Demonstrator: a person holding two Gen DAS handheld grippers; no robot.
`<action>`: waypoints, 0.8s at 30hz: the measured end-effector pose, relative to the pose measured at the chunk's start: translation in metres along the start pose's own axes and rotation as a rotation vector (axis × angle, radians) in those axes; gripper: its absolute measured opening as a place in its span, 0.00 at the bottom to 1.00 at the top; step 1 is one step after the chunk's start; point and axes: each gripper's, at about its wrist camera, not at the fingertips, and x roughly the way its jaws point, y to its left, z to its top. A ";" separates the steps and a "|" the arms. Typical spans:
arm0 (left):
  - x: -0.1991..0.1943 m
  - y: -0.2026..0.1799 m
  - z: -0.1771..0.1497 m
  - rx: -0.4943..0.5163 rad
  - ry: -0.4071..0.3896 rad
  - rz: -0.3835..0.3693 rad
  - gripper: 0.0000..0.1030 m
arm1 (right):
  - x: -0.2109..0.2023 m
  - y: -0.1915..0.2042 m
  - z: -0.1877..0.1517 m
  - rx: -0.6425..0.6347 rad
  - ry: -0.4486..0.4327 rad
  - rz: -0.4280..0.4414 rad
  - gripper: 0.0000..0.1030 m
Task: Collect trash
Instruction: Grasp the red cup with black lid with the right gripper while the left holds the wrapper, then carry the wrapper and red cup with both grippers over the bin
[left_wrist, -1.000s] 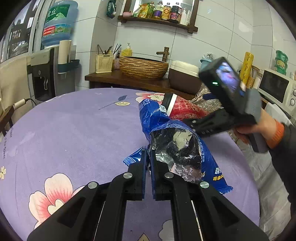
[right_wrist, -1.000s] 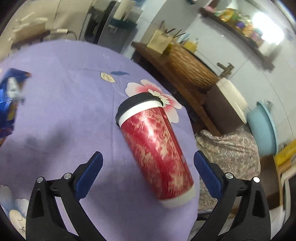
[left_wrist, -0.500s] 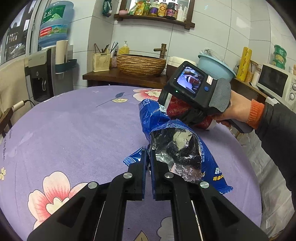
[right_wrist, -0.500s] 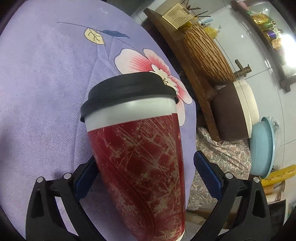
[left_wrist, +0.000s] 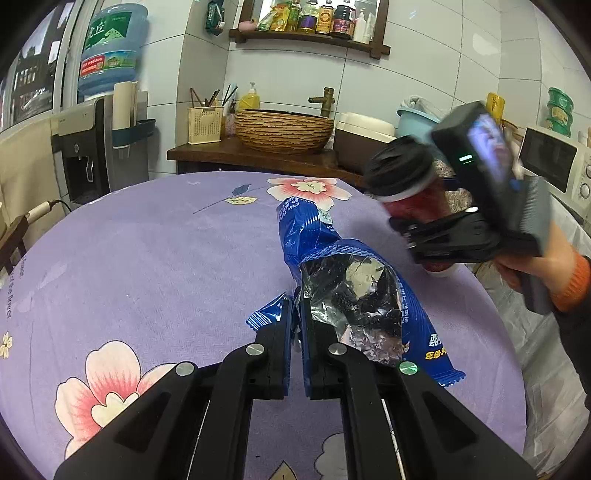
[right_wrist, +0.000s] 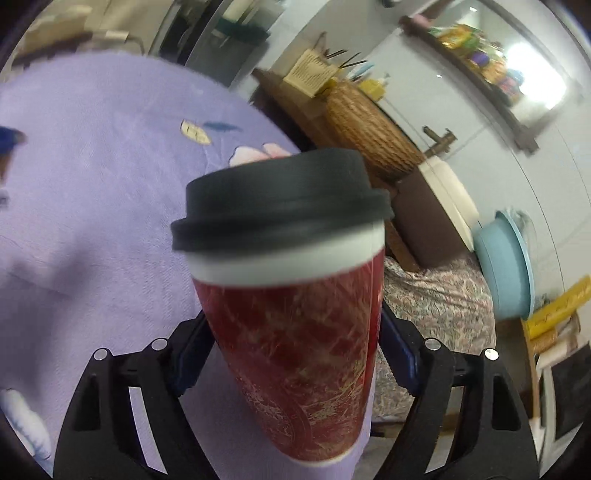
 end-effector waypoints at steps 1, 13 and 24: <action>0.000 -0.001 0.000 0.004 0.001 0.001 0.05 | -0.013 -0.006 -0.006 0.041 -0.018 0.006 0.77; 0.008 -0.011 -0.009 0.044 -0.032 0.047 0.05 | -0.156 -0.029 -0.083 0.308 -0.265 0.080 0.76; -0.017 -0.052 -0.011 0.102 -0.047 0.008 0.05 | -0.227 -0.035 -0.179 0.439 -0.317 0.068 0.76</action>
